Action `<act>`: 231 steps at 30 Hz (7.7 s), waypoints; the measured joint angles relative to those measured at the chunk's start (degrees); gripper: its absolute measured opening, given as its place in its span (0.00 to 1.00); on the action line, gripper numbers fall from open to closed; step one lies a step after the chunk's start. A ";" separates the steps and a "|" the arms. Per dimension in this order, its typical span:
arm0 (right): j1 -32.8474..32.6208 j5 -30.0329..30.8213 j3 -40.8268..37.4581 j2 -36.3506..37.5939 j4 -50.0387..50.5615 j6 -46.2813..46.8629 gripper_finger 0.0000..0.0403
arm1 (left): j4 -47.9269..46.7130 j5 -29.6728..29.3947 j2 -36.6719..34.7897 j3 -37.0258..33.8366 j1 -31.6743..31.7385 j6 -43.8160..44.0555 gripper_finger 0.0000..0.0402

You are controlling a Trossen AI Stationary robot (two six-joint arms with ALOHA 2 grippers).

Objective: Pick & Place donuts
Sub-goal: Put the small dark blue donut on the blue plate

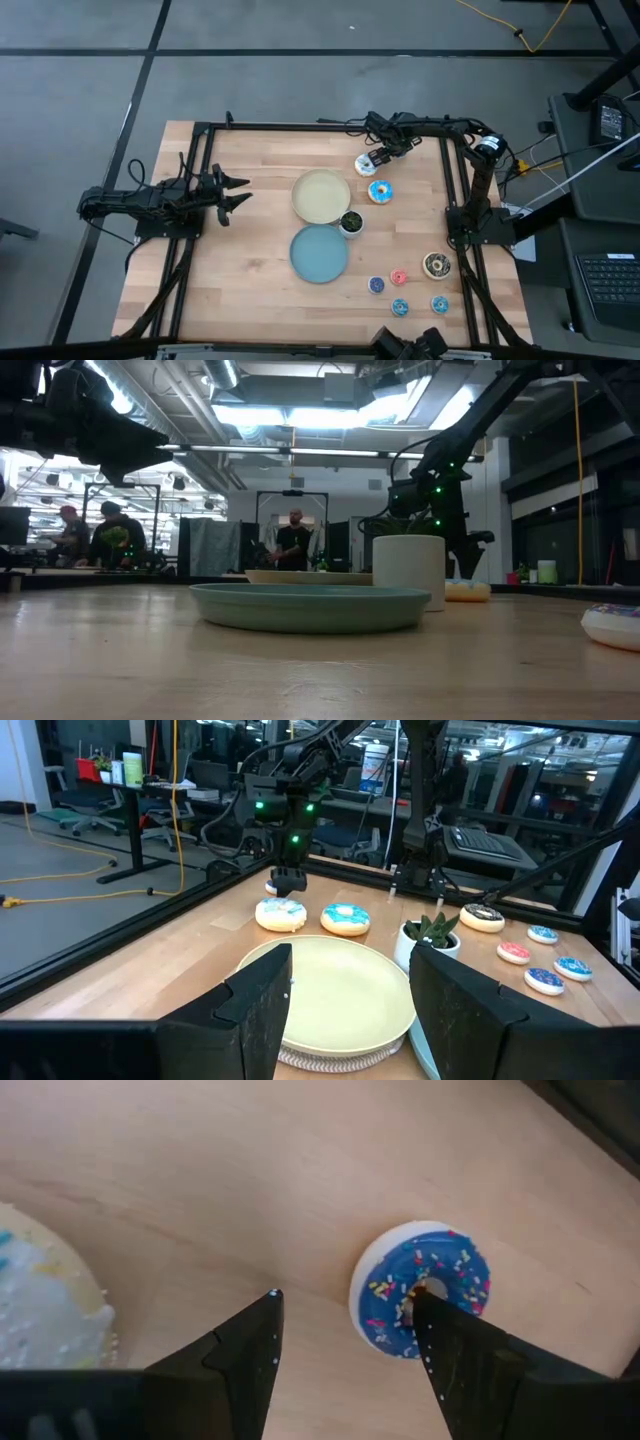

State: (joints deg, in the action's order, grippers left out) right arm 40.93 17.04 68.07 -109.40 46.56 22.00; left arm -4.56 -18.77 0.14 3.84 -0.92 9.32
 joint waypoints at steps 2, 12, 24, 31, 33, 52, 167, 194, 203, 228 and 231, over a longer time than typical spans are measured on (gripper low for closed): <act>0.00 0.00 0.00 0.00 0.04 0.00 0.52 | 0.01 0.00 0.00 0.00 0.00 0.00 0.49; 0.02 0.05 0.02 0.00 0.08 0.02 0.33 | 0.01 0.00 0.00 0.02 -0.01 0.00 0.49; 0.04 0.95 0.02 0.14 0.42 -0.01 0.15 | 0.02 0.00 0.00 0.02 0.00 0.00 0.49; 0.02 0.90 0.07 1.34 1.43 -0.07 0.09 | 0.02 0.00 -0.01 0.01 0.01 0.00 0.49; 0.02 0.90 0.09 1.68 1.89 -0.07 0.09 | 0.02 -0.01 0.00 0.02 0.01 0.00 0.49; -3.67 0.92 9.44 5.05 12.50 -4.30 0.09 | 0.02 -0.01 0.00 0.02 -0.01 0.00 0.49; -52.29 -14.20 61.48 4.35 43.46 -2.60 0.09 | 0.00 -0.01 0.00 0.00 -0.01 0.00 0.49; -55.80 -14.14 61.44 -6.18 36.68 -1.07 0.09 | 0.00 -0.01 -0.02 0.02 -0.01 0.00 0.49; -55.80 -14.14 61.44 -10.79 33.12 0.02 0.09 | 0.00 -0.01 0.00 0.02 0.00 0.00 0.49; -54.22 -11.10 61.46 -22.94 23.75 -4.72 0.09 | 0.02 -0.01 0.00 0.02 0.01 0.00 0.49; -53.90 -11.05 61.46 -24.23 23.25 -5.36 0.09 | 0.02 -0.01 -0.02 0.01 0.00 0.00 0.49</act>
State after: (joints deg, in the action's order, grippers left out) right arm -12.97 5.99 129.54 -133.63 69.80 16.64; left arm -4.54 -18.79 0.12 3.85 -0.92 9.32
